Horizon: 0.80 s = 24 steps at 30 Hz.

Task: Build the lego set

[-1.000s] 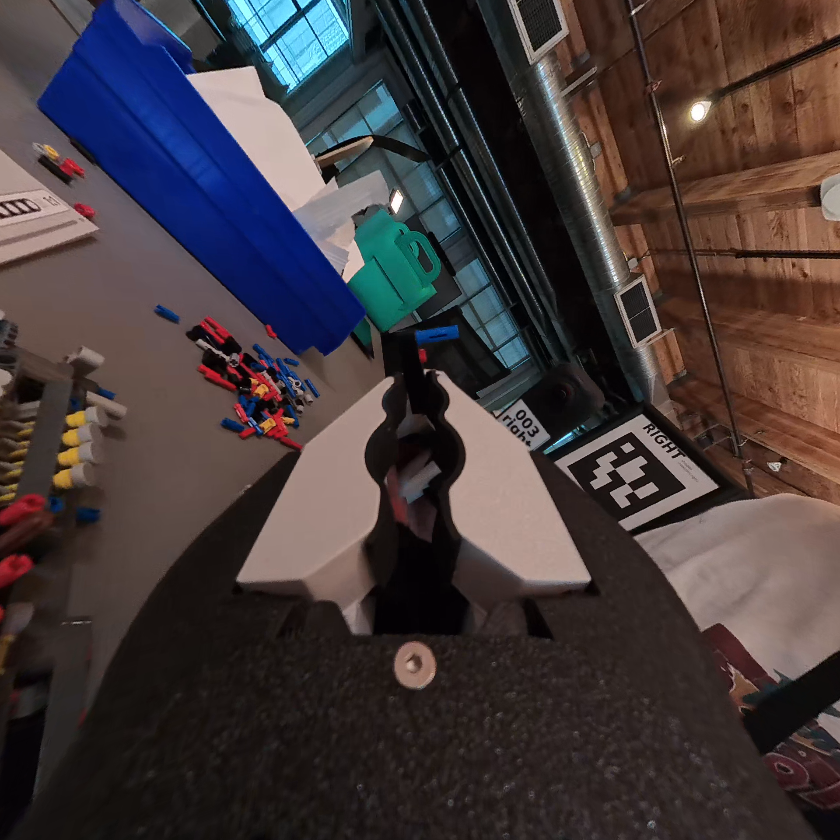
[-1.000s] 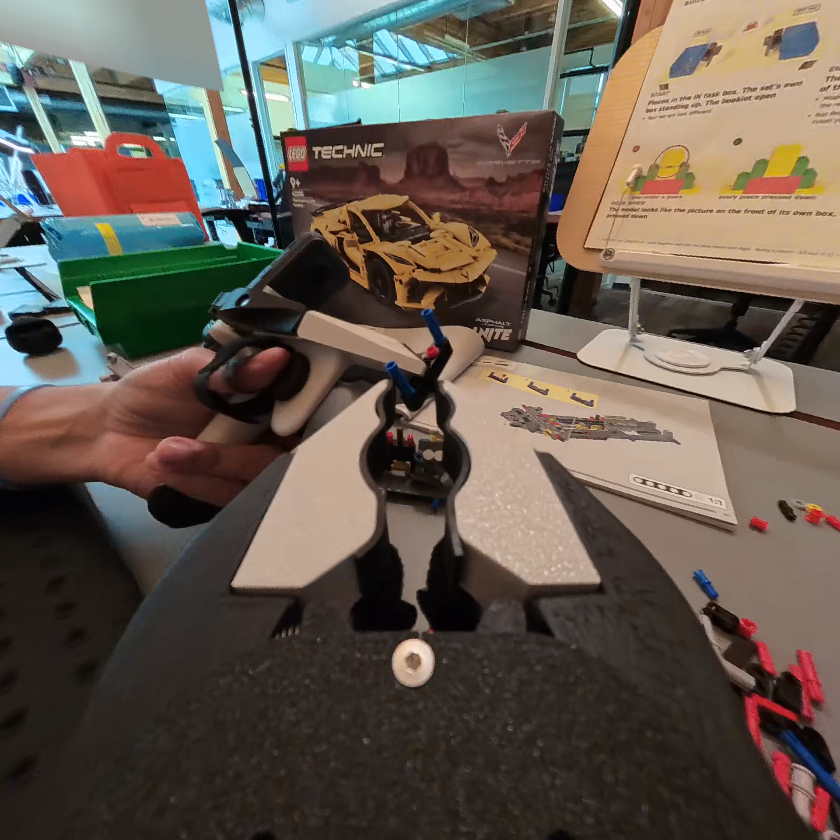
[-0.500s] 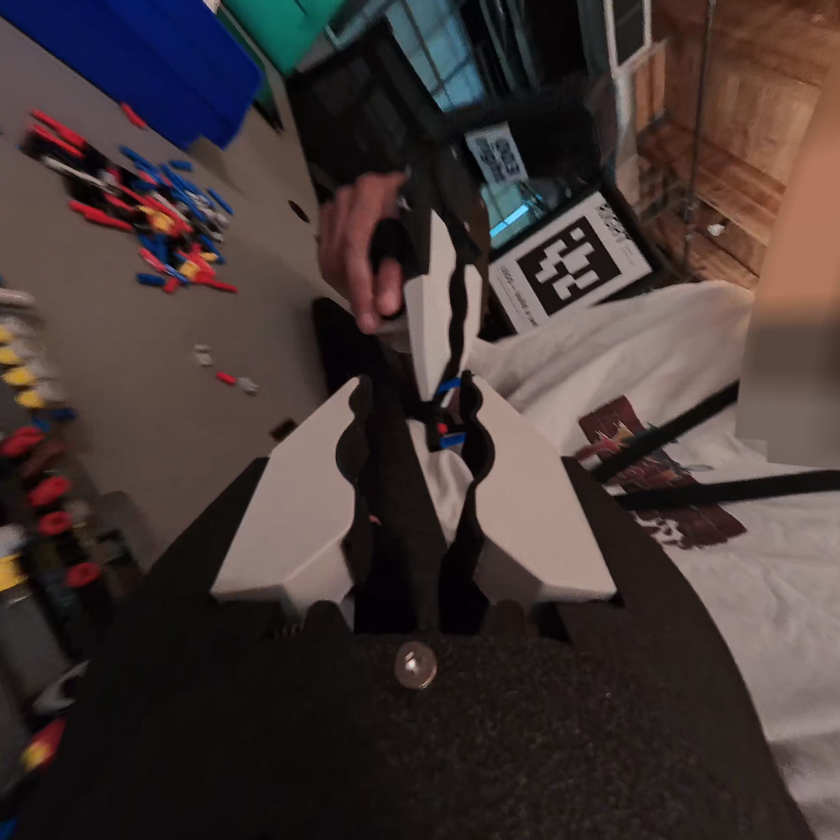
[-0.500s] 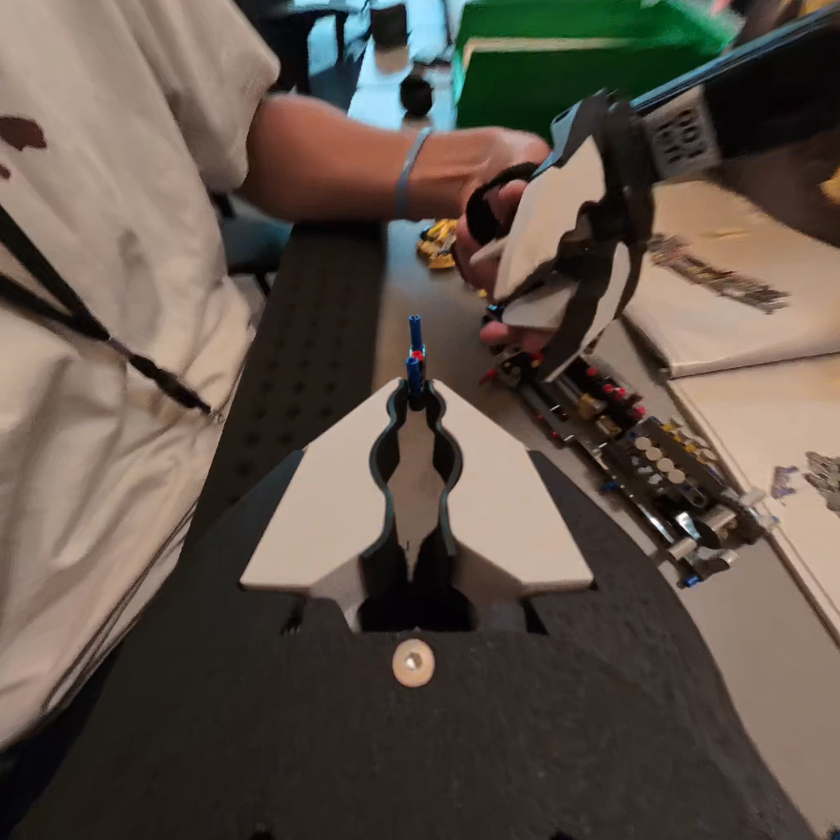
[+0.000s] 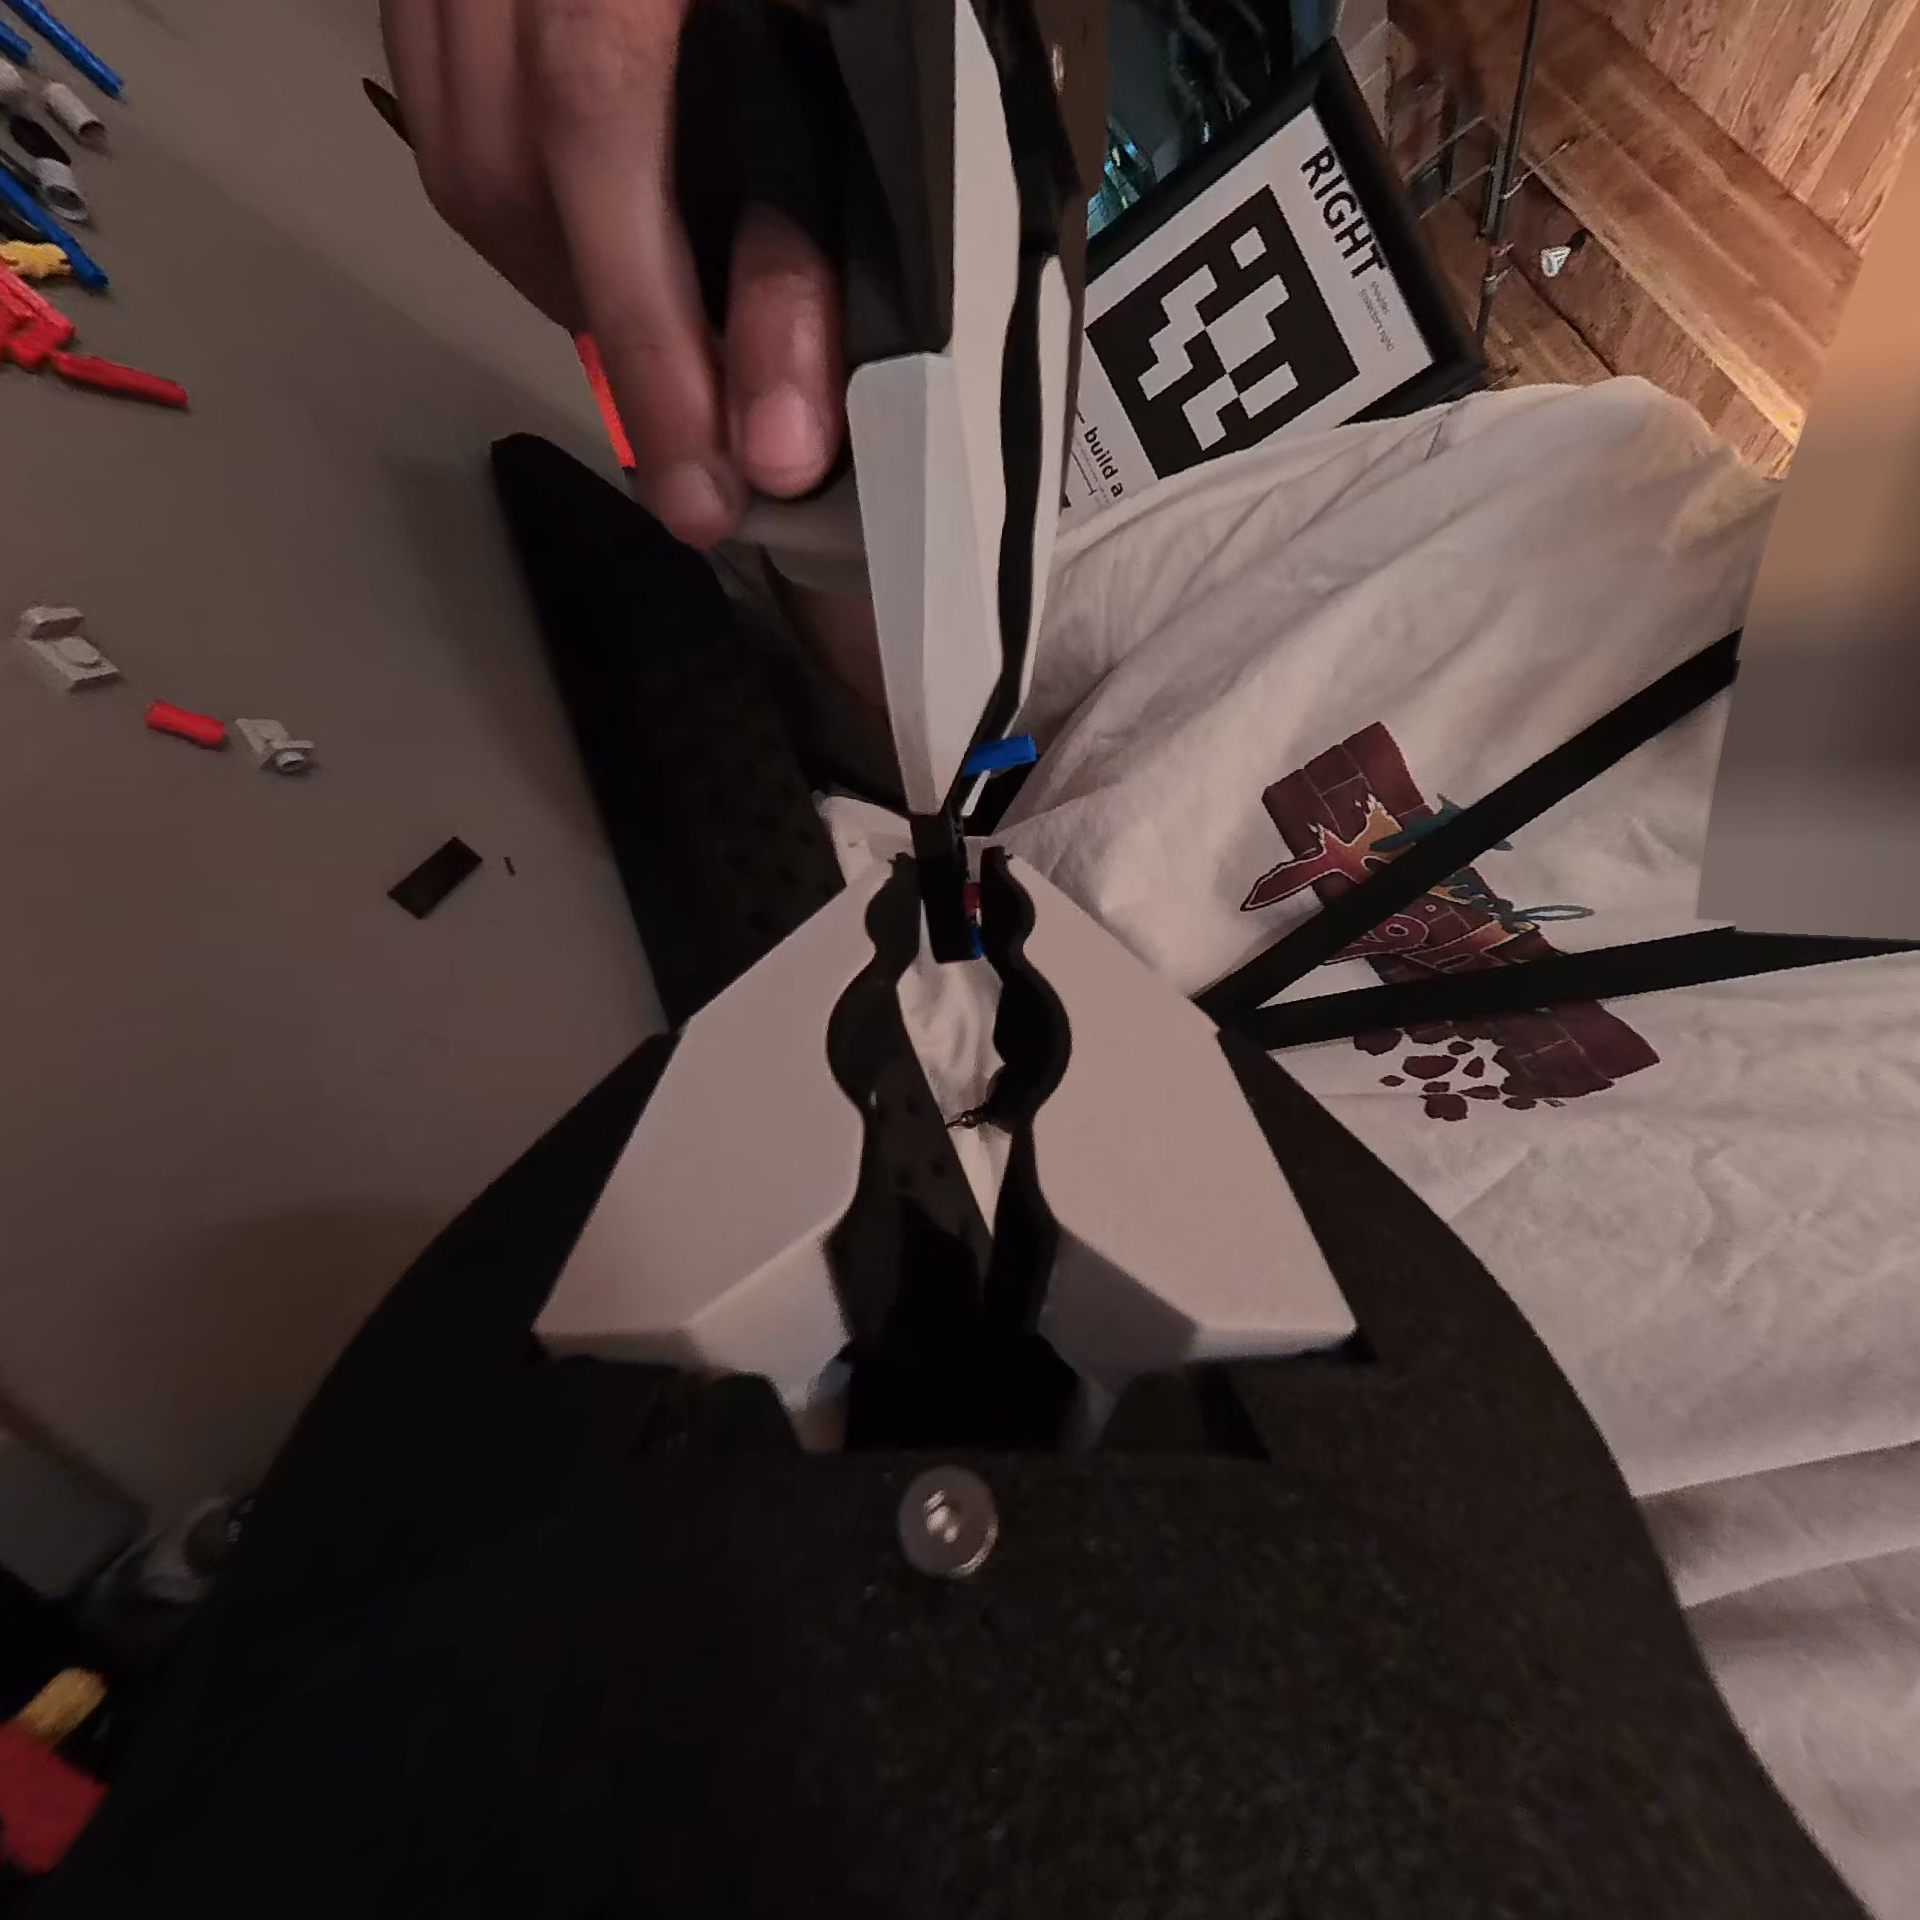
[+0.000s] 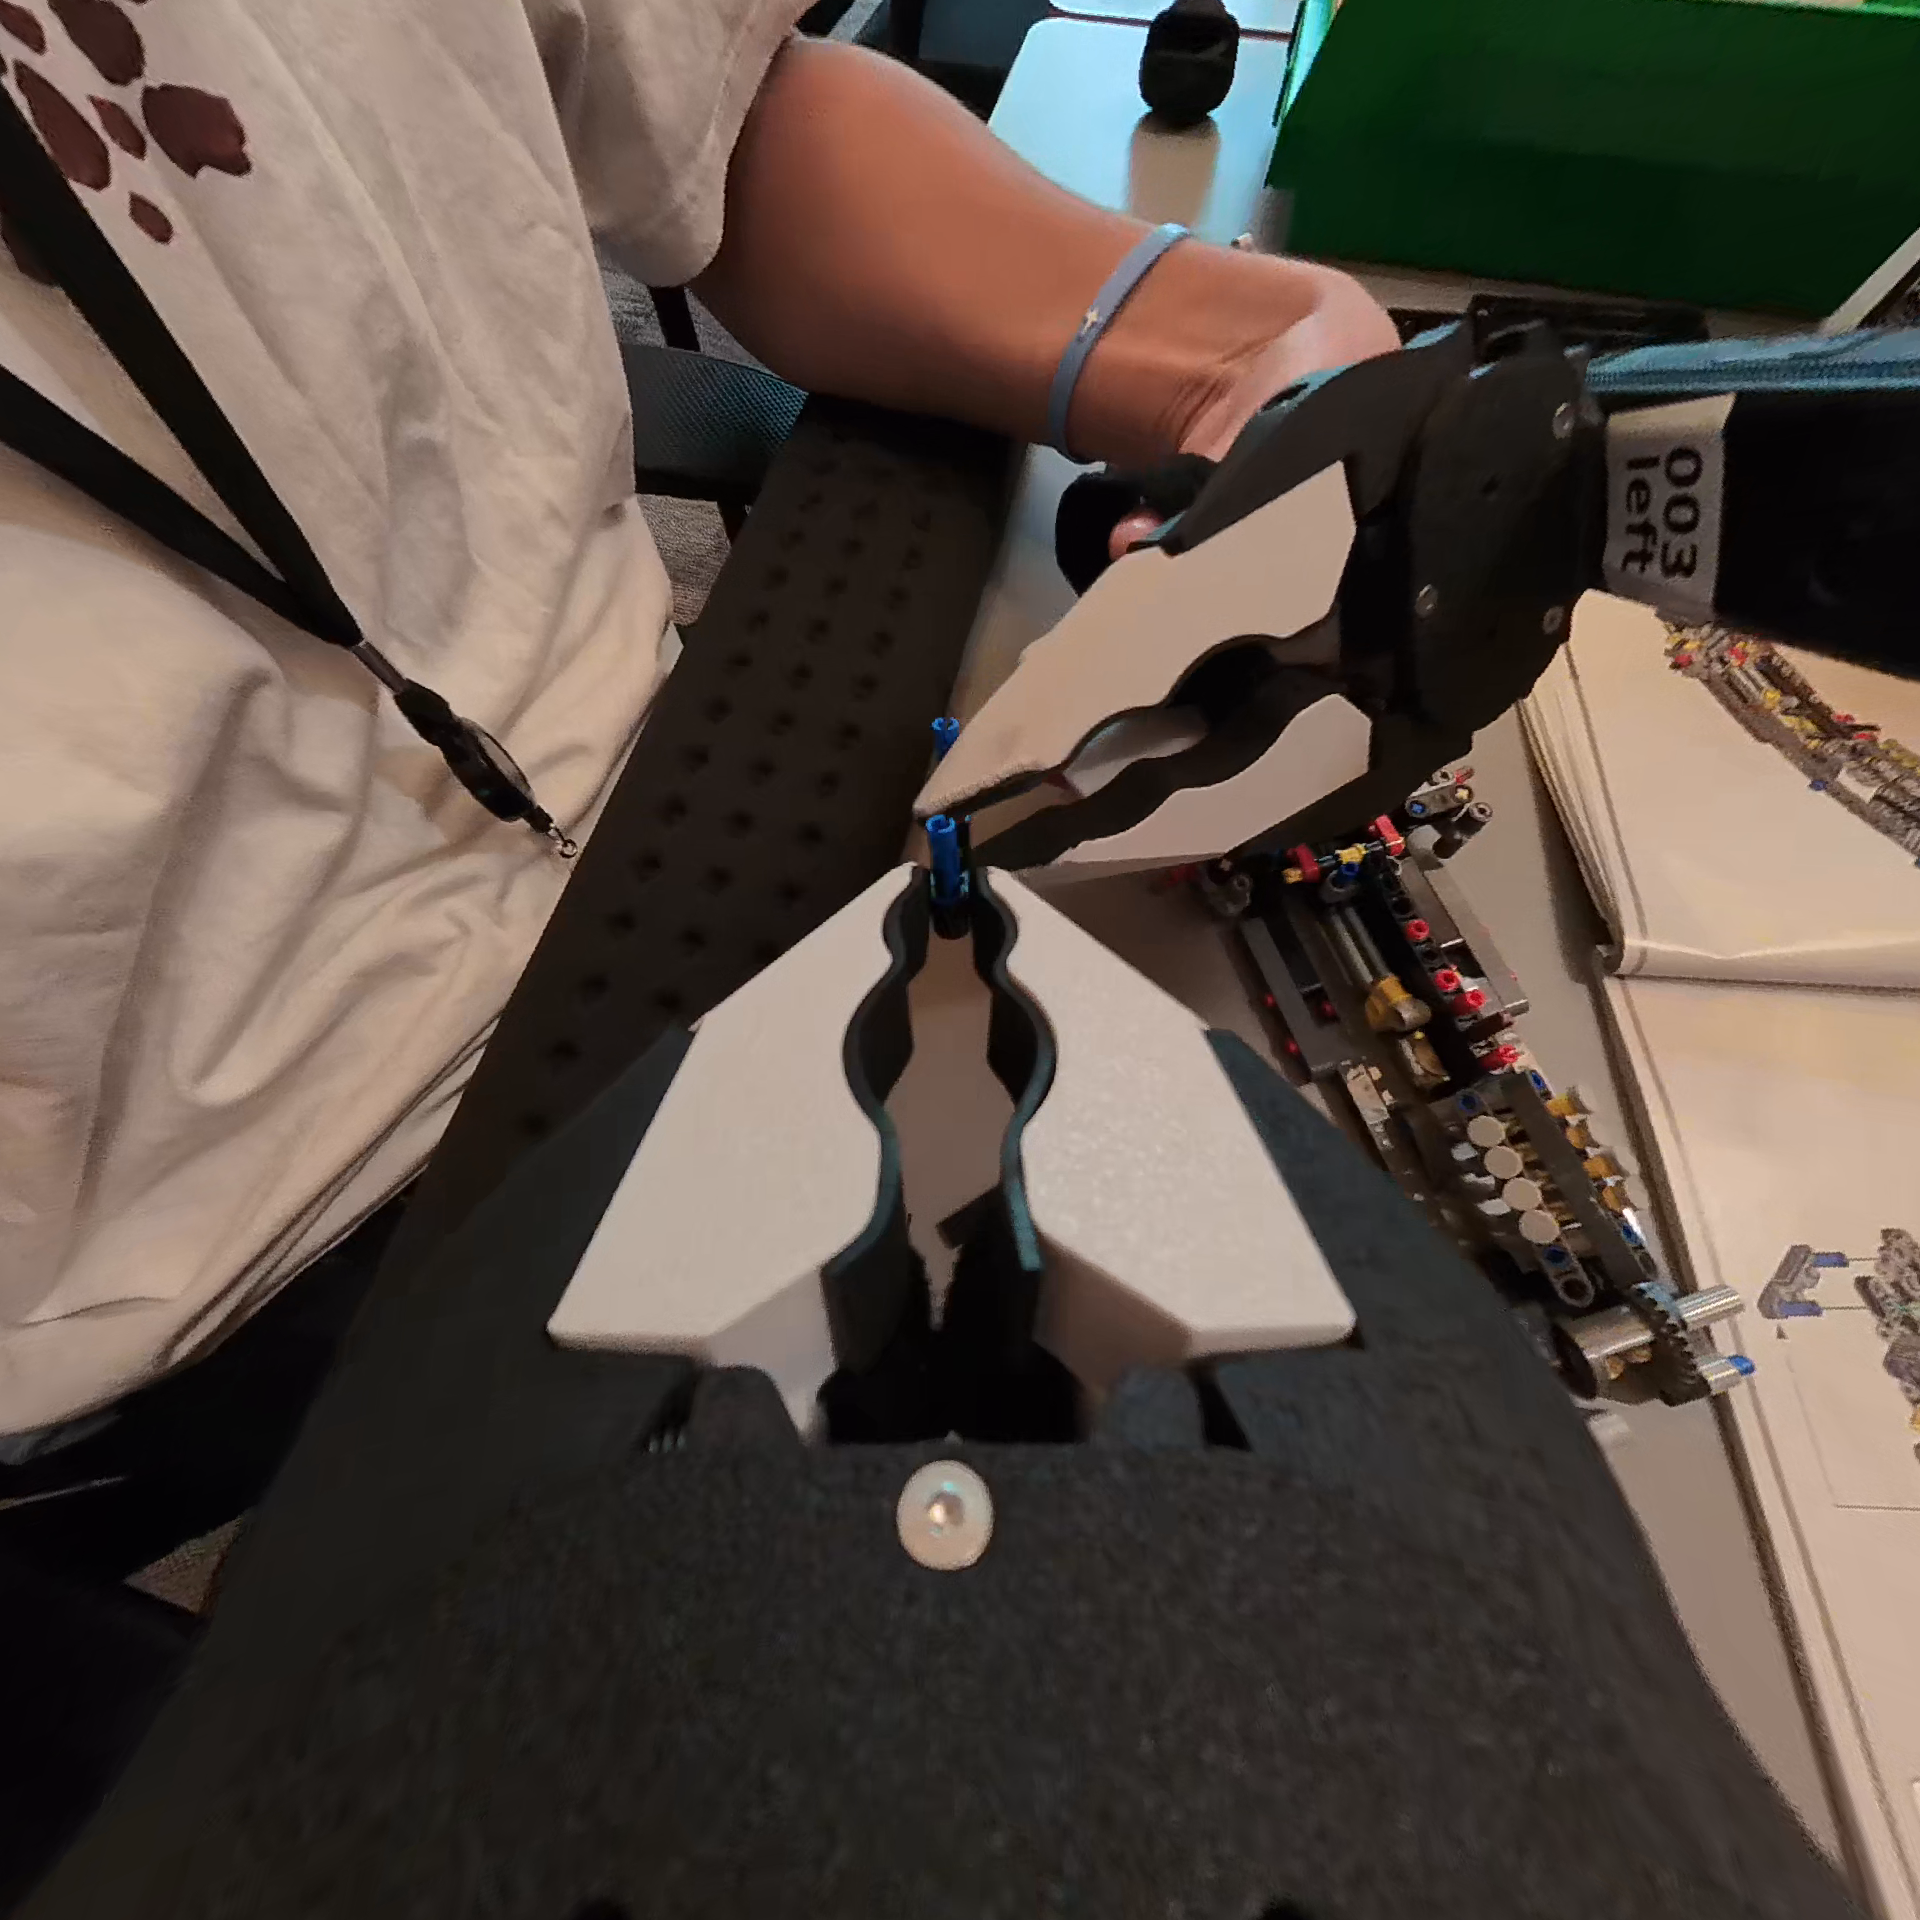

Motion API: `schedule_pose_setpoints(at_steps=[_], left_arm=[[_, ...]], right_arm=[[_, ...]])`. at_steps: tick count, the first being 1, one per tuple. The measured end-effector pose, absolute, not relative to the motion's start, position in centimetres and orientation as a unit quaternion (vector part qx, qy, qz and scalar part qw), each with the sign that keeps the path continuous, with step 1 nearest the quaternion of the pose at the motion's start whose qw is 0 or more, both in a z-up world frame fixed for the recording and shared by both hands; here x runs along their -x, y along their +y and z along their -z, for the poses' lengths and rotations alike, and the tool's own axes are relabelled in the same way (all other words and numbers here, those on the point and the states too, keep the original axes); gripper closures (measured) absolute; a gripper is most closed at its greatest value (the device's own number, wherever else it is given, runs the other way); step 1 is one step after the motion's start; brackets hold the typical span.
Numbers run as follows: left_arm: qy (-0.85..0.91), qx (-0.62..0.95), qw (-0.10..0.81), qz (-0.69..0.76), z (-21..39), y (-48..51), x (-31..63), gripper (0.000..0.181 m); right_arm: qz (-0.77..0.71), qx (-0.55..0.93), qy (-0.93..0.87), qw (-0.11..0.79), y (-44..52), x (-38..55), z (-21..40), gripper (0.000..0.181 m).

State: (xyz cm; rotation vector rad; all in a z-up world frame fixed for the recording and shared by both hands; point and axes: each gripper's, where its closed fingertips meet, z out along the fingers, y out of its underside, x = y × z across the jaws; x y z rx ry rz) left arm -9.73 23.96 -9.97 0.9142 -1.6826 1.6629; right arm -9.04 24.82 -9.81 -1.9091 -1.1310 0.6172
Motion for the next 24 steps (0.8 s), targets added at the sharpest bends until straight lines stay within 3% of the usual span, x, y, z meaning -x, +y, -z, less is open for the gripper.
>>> schedule_pose_setpoints(at_steps=[6, 9, 11, 13, 16, 20, 24], left_arm=[[-0.65, -0.342, 0.297, -0.611, 10.8, 23.5, 10.0, 0.173], [-0.663, -0.368, 0.258, -0.599, 11.6, 23.9, 8.8, 0.173], [-0.661, -0.392, 0.219, -0.601, 11.7, 24.7, 7.5, 0.172], [-0.651, -0.413, 0.174, -0.612, 11.2, 25.7, 6.1, 0.173], [-0.629, -0.444, 0.11, -0.629, 10.1, 27.1, 4.3, 0.173], [-0.605, -0.466, 0.072, -0.642, 9.6, 28.2, 3.0, 0.173], [-0.627, -0.493, 0.038, -0.602, 11.3, 28.2, 2.3, 0.173]], right_arm=[[-0.233, 0.755, -0.47, 0.393, 24.8, 9.4, 10.1, 0.174], [-0.216, 0.796, -0.417, 0.382, 25.7, 7.5, 10.6, 0.17], [-0.195, 0.819, -0.356, 0.406, 26.4, 5.1, 10.4, 0.158], [-0.151, 0.843, -0.281, 0.433, 26.8, 1.6, 10.8, 0.157], [-0.105, 0.88, -0.191, 0.423, 25.6, -1.7, 13.8, 0.159], [-0.129, 0.911, -0.172, 0.353, 23.1, -1.2, 18.1, 0.162], [-0.099, 0.904, -0.211, 0.359, 23.5, -1.3, 18.7, 0.166]])
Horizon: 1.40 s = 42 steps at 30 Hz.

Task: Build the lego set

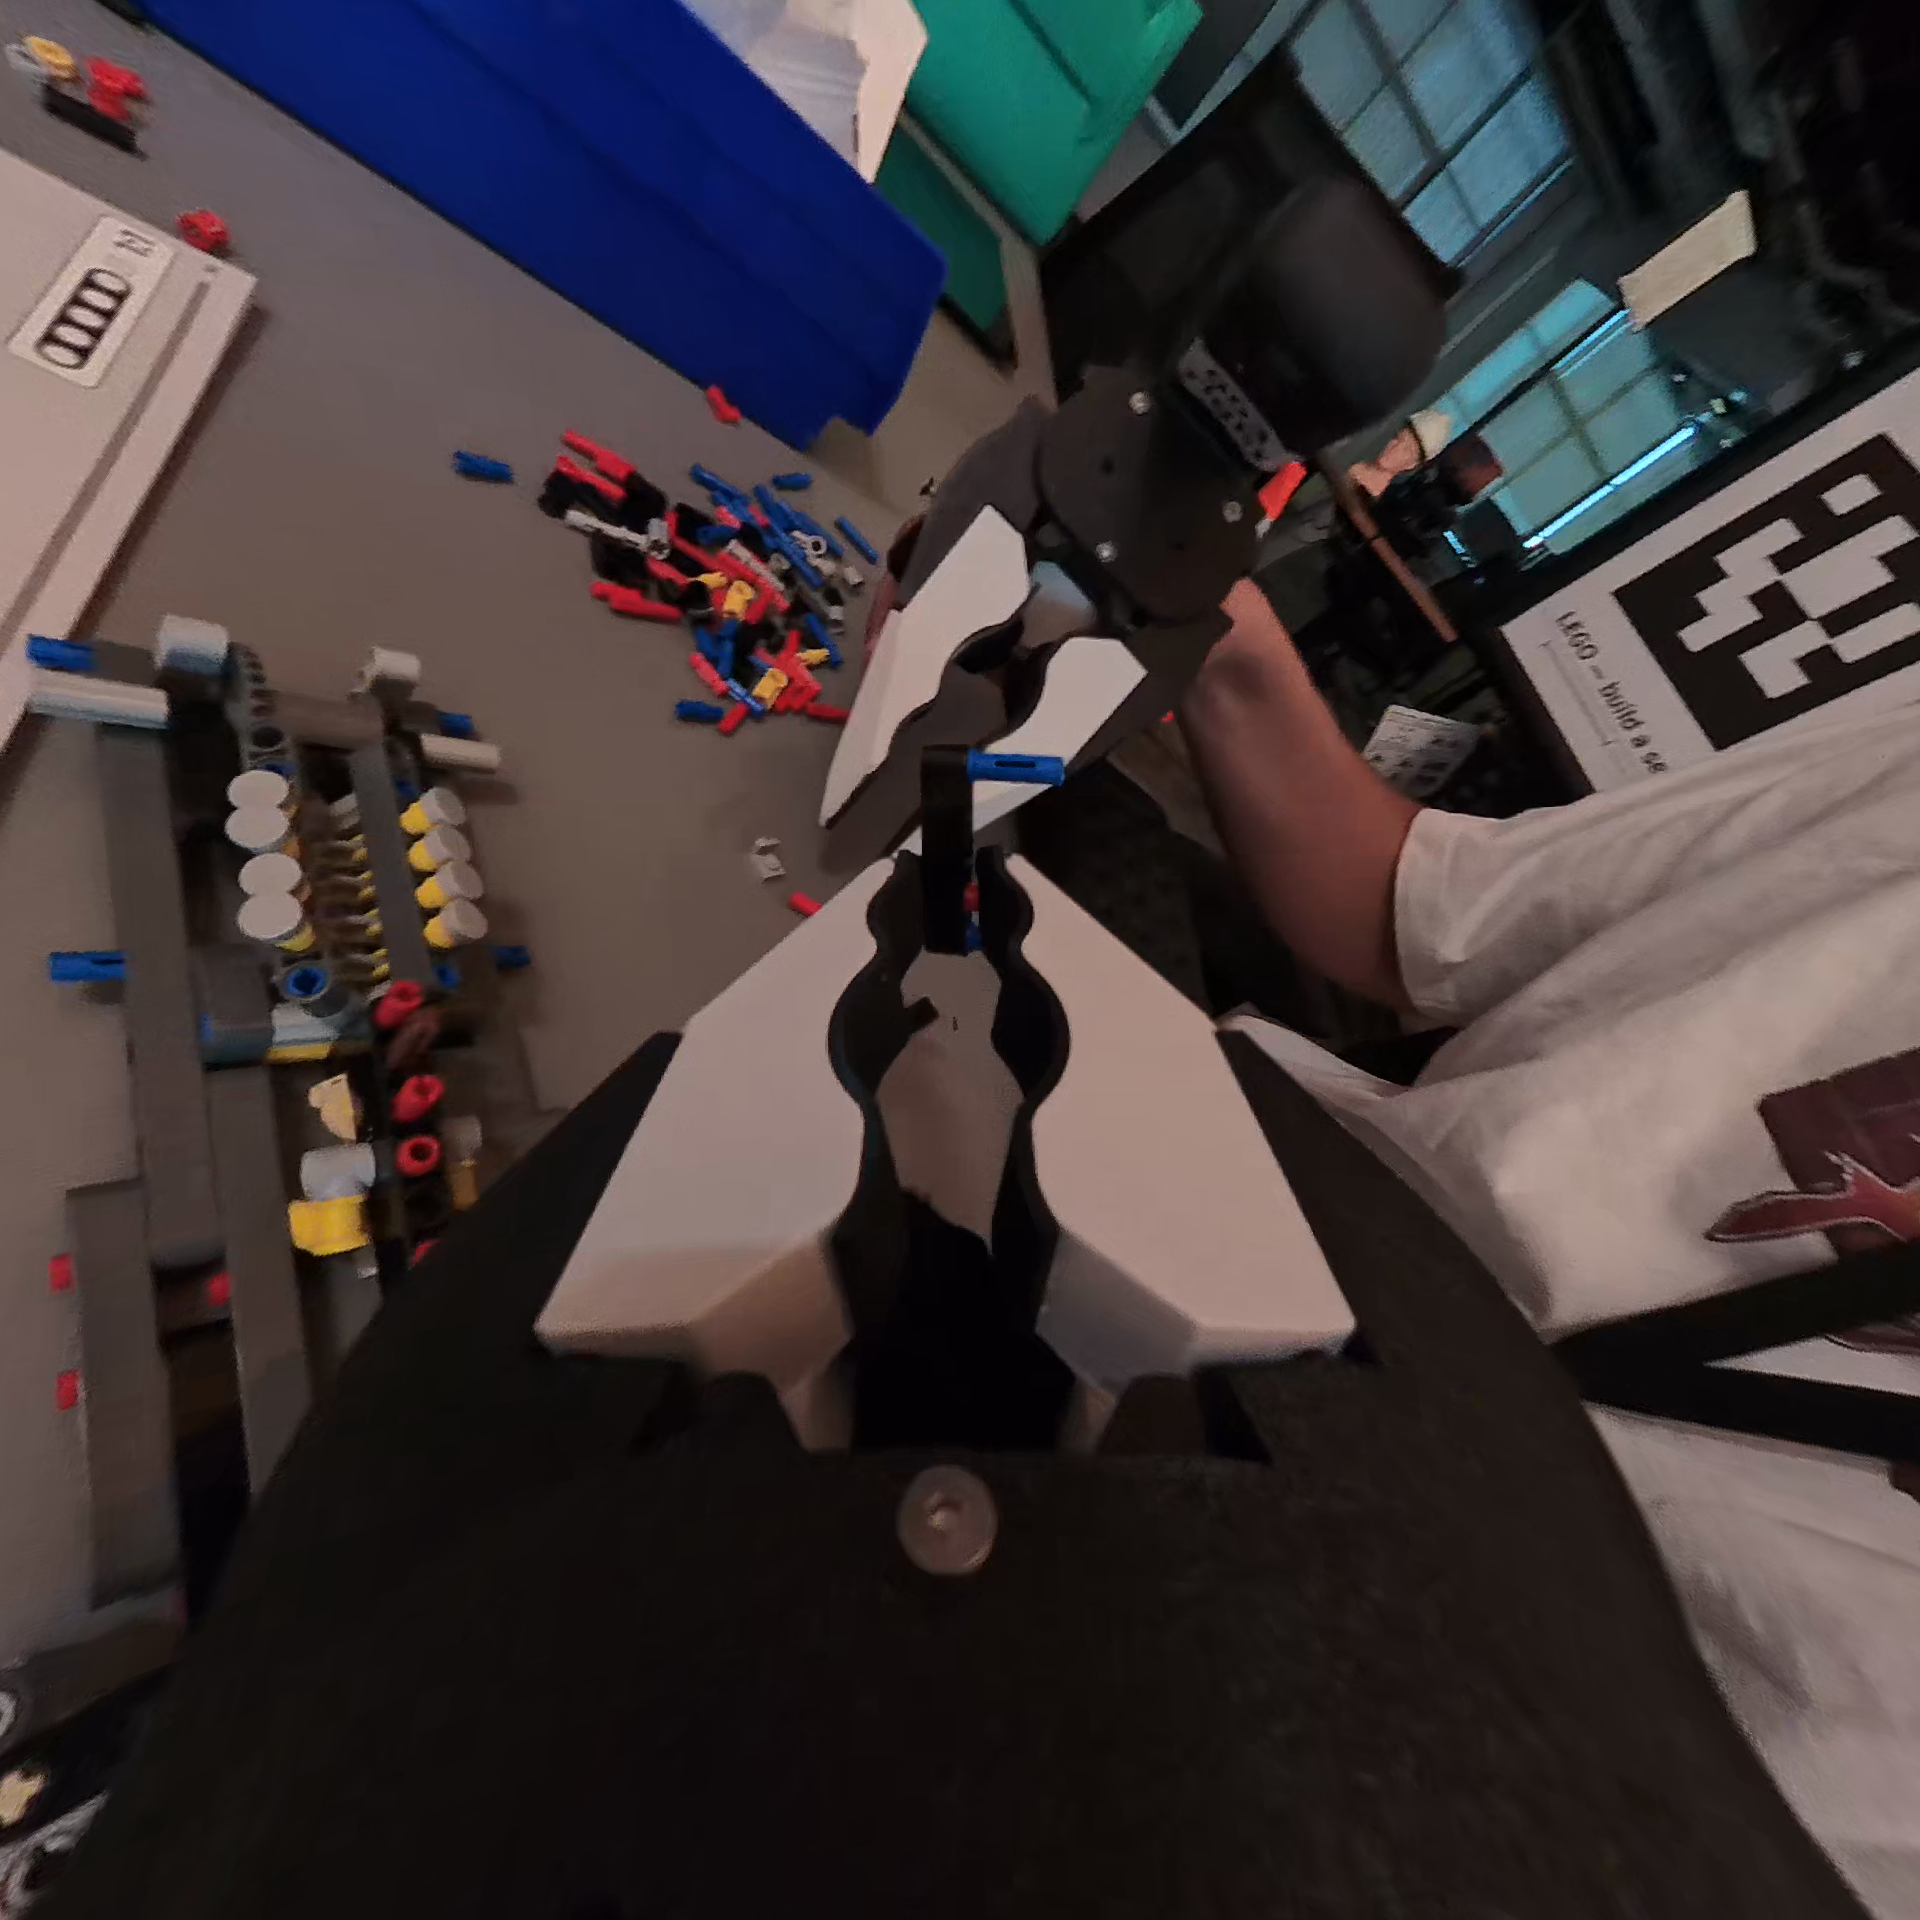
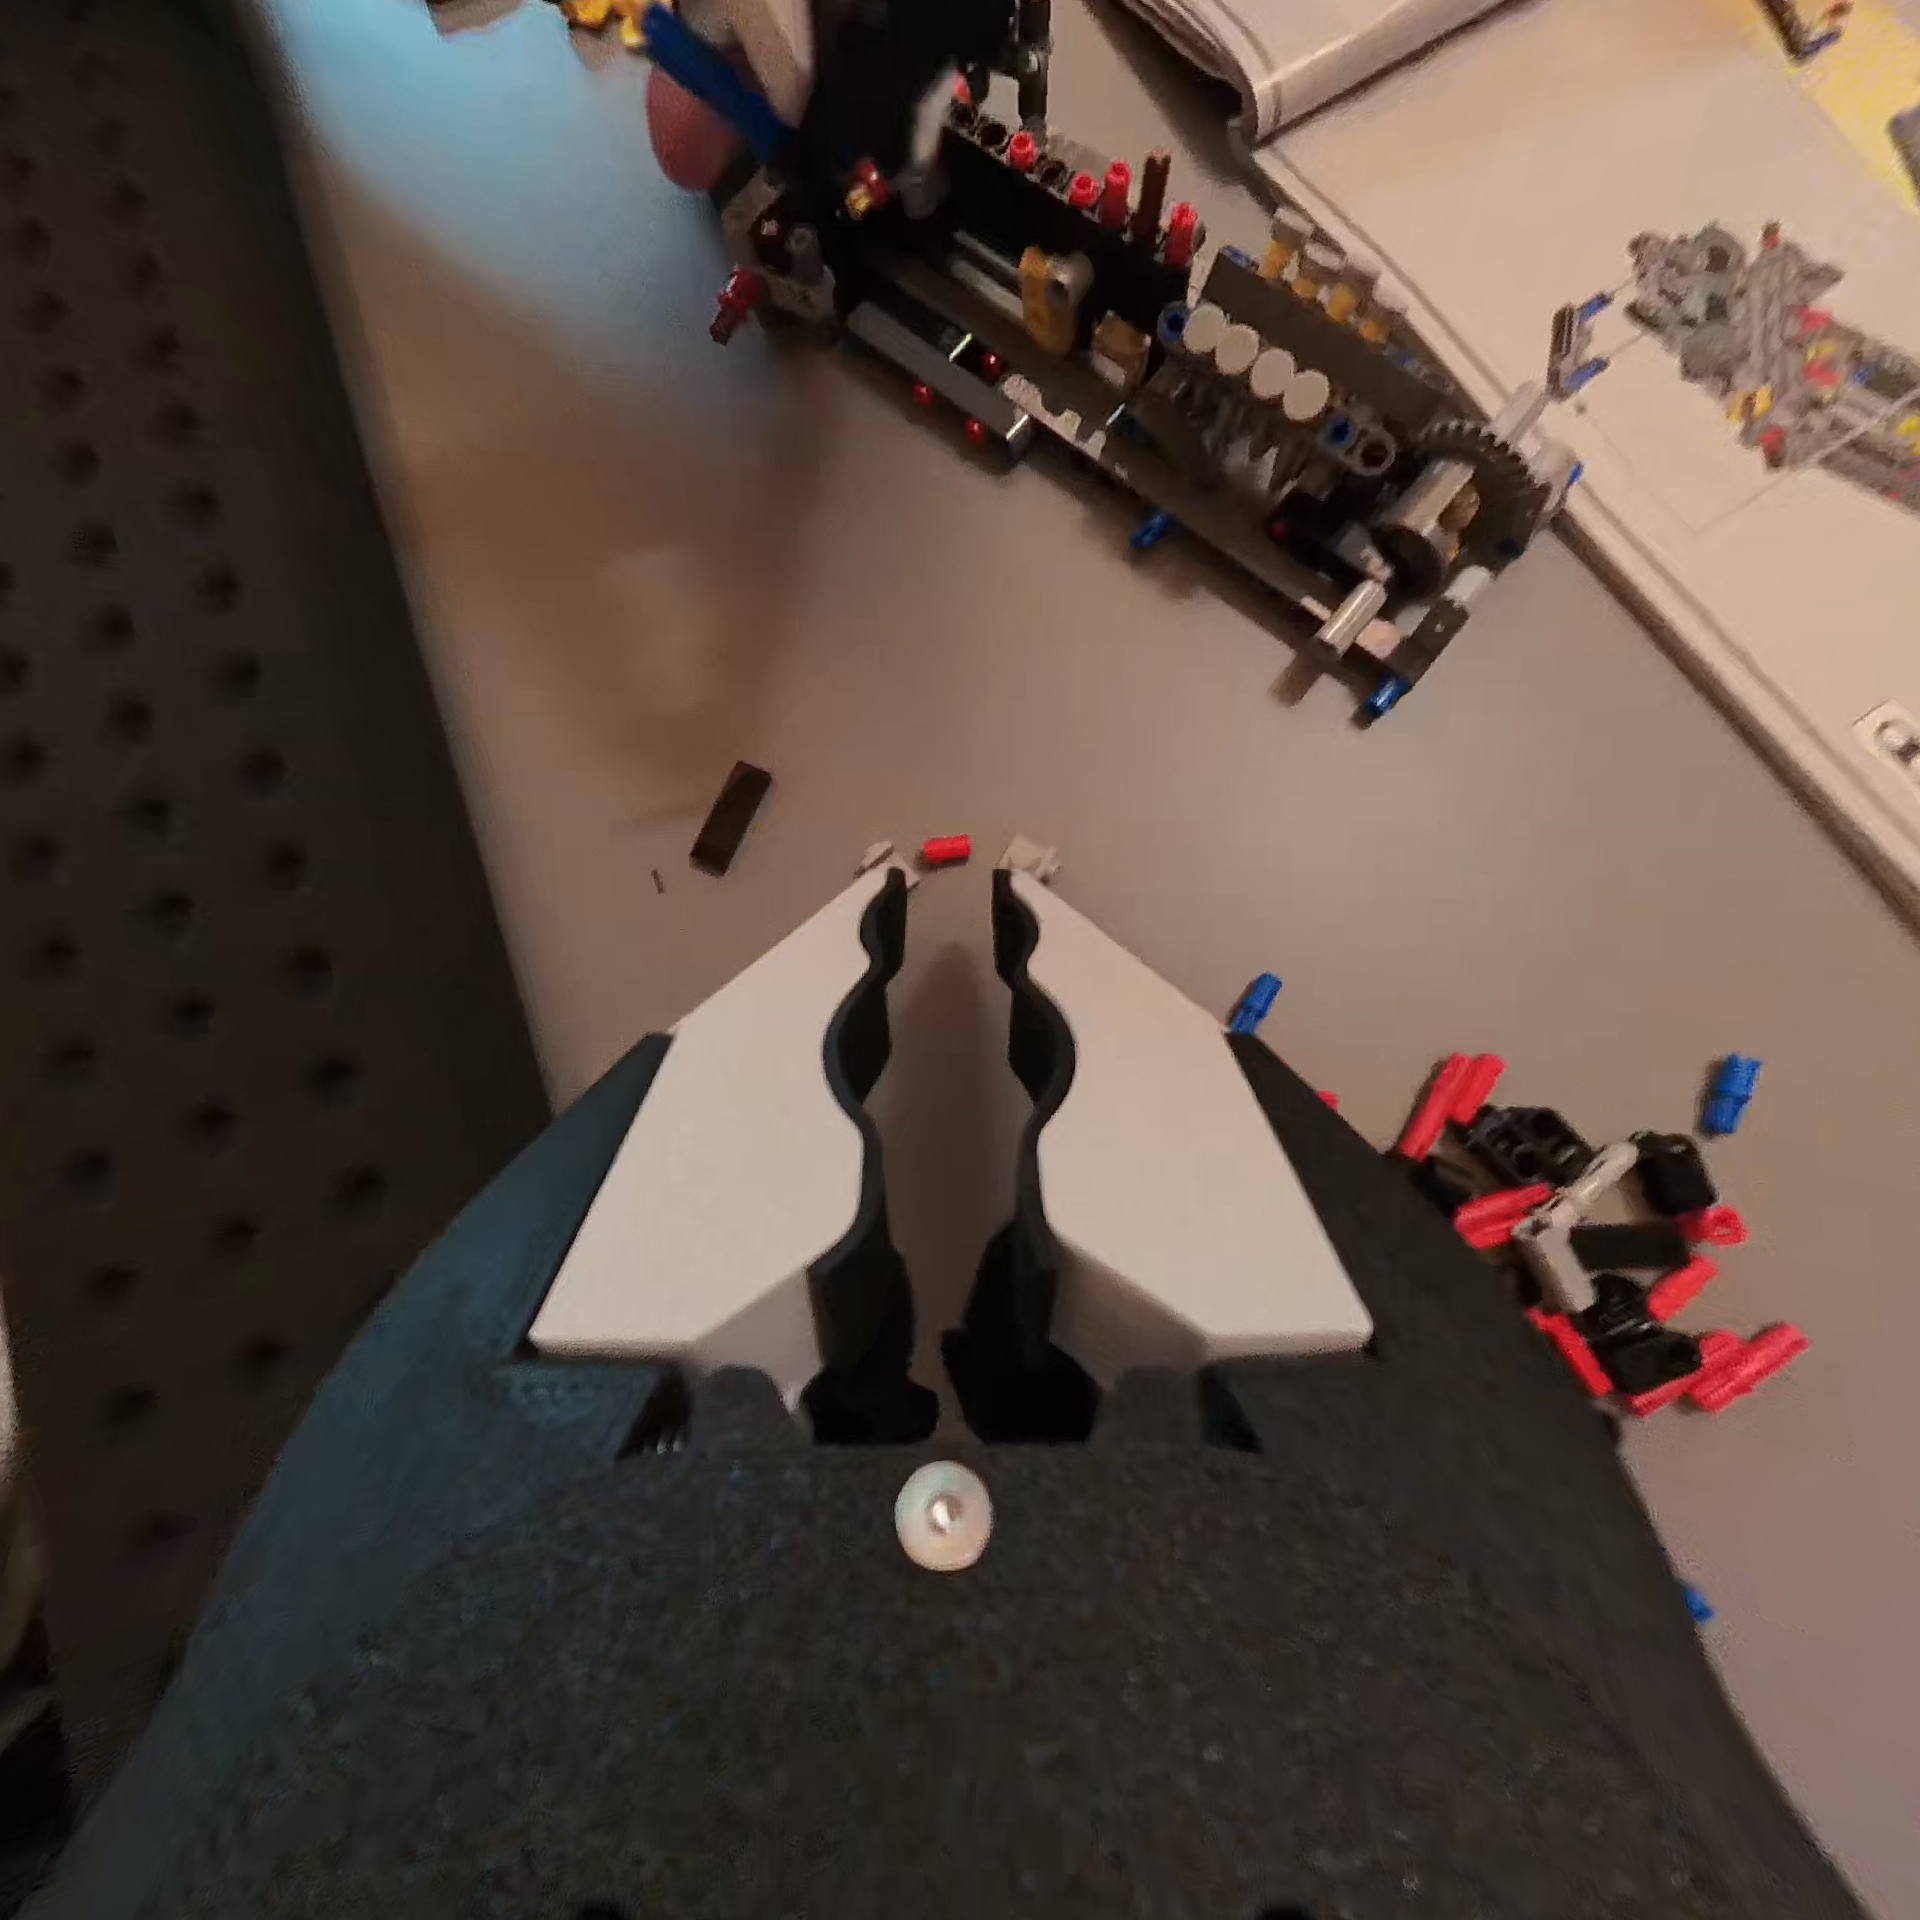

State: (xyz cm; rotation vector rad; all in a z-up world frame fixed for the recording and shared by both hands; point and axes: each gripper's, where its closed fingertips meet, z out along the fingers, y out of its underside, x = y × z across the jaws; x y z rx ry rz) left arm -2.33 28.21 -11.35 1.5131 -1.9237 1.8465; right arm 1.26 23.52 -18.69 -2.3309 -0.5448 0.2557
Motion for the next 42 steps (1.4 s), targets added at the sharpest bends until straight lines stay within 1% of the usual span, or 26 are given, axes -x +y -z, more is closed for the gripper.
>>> schedule_pose_setpoints(at_steps=[3, 7, 11, 15, 19, 24, 28, 30, 33, 34, 36, 39, 42], left_arm=[[-0.656, -0.516, -0.019, -0.55, 12.8, 28.8, 1.7, 0.173], [-0.773, -0.504, -0.062, -0.38, 17.3, 28.4, 3.8, 0.172], [-0.814, -0.491, -0.046, -0.307, 19.1, 26.9, 5.7, 0.172], [-0.834, -0.487, -0.064, -0.251, 20.6, 27.3, 6.2, 0.172], [-0.838, -0.482, -0.07, -0.247, 20.7, 27.0, 6.1, 0.172], [-0.838, -0.479, -0.076, -0.248, 20.7, 26.7, 5.8, 0.172], [-0.837, -0.478, -0.068, -0.257, 20.7, 26.6, 5.8, 0.172], [-0.838, -0.473, -0.063, -0.263, 20.6, 26.4, 5.8, 0.166], [-0.847, -0.457, -0.076, -0.261, 20.5, 26.6, 5.6, 0.161], [-0.851, -0.446, -0.092, -0.261, 20.2, 26.8, 5.4, 0.161], [-0.86, -0.407, -0.149, -0.27, 18.9, 27.2, 4.5, 0.162], [-0.866, -0.312, -0.28, -0.272, 16.6, 27.7, 2.9, 0.162], [-0.867, -0.194, -0.385, -0.249, 15.2, 27.1, 2.7, 0.172]], right_arm=[[-0.099, 0.915, -0.204, 0.333, 24.0, -1.3, 19.3, 0.166], [-0.112, 0.926, -0.162, 0.321, 24.0, -1.0, 19.9, 0.166], [-0.097, 0.927, -0.079, 0.354, 24.7, -0.4, 19.4, 0.167], [-0.048, 0.93, 0.02, 0.363, 24.7, -1.2, 19.4, 0.169], [-0.008, 0.936, 0.06, 0.347, 24.3, -1.3, 19.9, 0.166], [-0.005, 0.943, 0.069, 0.325, 24.5, -0.7, 20.6, 0.167], [0.011, 0.943, 0.067, 0.325, 24.5, -1.1, 20.7, 0.172], [0.022, 0.942, 0.054, 0.33, 24.5, -1.2, 20.7, 0.177], [0.004, 0.943, 0.033, 0.332, 24.5, -1.0, 20.7, 0.177], [-0.017, 0.941, 0.021, 0.338, 24.6, -0.7, 20.5, 0.177], [-0.077, 0.921, 0.005, 0.381, 25.4, 0.1, 19.1, 0.177], [-0.23, 0.863, -0.02, 0.449, 26.1, 2.3, 15.9, 0.178], [-0.326, 0.831, -0.043, 0.448, 25.6, 3.4, 14.9, 0.178]])
